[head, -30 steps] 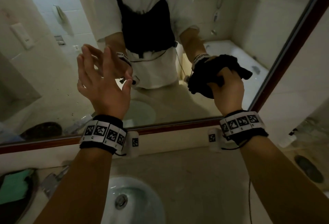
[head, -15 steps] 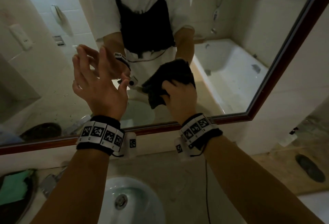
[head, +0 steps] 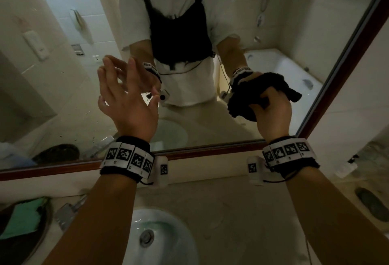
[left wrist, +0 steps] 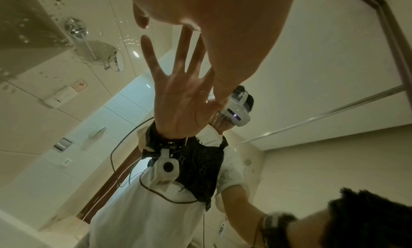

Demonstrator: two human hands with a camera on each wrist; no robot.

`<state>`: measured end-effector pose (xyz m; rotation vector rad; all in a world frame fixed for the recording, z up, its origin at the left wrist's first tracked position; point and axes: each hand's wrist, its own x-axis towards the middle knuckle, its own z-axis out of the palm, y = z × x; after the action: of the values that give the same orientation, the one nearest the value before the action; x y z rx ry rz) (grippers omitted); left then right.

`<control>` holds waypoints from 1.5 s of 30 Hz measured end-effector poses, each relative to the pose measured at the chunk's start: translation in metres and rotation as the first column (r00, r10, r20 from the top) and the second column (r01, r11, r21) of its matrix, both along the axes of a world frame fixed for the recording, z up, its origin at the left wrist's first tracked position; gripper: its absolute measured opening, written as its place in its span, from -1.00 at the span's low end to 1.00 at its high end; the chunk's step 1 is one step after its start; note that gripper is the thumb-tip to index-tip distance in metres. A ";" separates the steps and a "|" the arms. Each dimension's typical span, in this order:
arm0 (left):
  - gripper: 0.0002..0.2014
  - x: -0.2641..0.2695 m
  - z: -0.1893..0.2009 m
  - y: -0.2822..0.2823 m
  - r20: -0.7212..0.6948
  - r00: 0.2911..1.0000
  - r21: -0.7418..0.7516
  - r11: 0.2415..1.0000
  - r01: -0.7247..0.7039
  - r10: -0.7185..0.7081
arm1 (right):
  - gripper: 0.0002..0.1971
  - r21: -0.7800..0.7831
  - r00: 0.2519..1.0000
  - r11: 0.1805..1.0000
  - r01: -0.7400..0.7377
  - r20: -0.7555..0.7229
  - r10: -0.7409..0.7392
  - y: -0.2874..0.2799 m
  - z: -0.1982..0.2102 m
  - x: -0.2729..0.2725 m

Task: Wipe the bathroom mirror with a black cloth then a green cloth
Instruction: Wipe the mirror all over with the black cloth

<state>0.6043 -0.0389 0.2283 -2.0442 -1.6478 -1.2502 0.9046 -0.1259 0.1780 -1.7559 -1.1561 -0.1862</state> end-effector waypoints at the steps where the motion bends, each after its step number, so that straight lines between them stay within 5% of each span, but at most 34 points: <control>1: -0.11 0.000 0.000 0.000 0.002 1.000 -0.001 1.000 -0.003 0.003 | -0.82 0.001 1.000 1.000 -0.002 0.004 0.002 0.002 0.003 -0.006; 7: -0.09 -0.001 -0.003 0.001 0.010 1.000 0.014 1.000 0.002 -0.002 | -0.80 -0.036 0.932 0.984 -0.176 0.315 0.178 0.028 0.016 -0.083; 12: -0.08 0.002 0.001 -0.003 0.020 1.000 -0.010 1.000 -0.021 0.021 | -0.79 -0.032 0.912 0.976 -0.217 0.350 0.215 0.030 0.011 -0.086; 34: -0.06 0.067 -0.025 -0.027 0.076 0.996 -0.111 0.993 -0.031 0.039 | -0.79 -0.126 0.987 0.992 0.017 0.162 0.003 -0.037 -0.025 0.090; 40: -0.02 0.070 -0.025 -0.024 0.102 0.994 -0.133 0.991 -0.012 0.026 | -0.78 -0.112 1.000 0.994 -0.016 0.021 0.018 -0.039 -0.030 0.094; 45: 0.02 0.071 -0.026 -0.022 0.102 0.994 -0.127 0.992 -0.013 0.026 | -0.78 -0.093 0.979 0.989 -0.115 0.158 0.128 -0.022 -0.014 0.040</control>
<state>0.6754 -0.0609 0.2018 -2.0608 -1.8323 -1.2964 0.9447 -0.1478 0.1638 -1.7619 -1.4045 -0.2143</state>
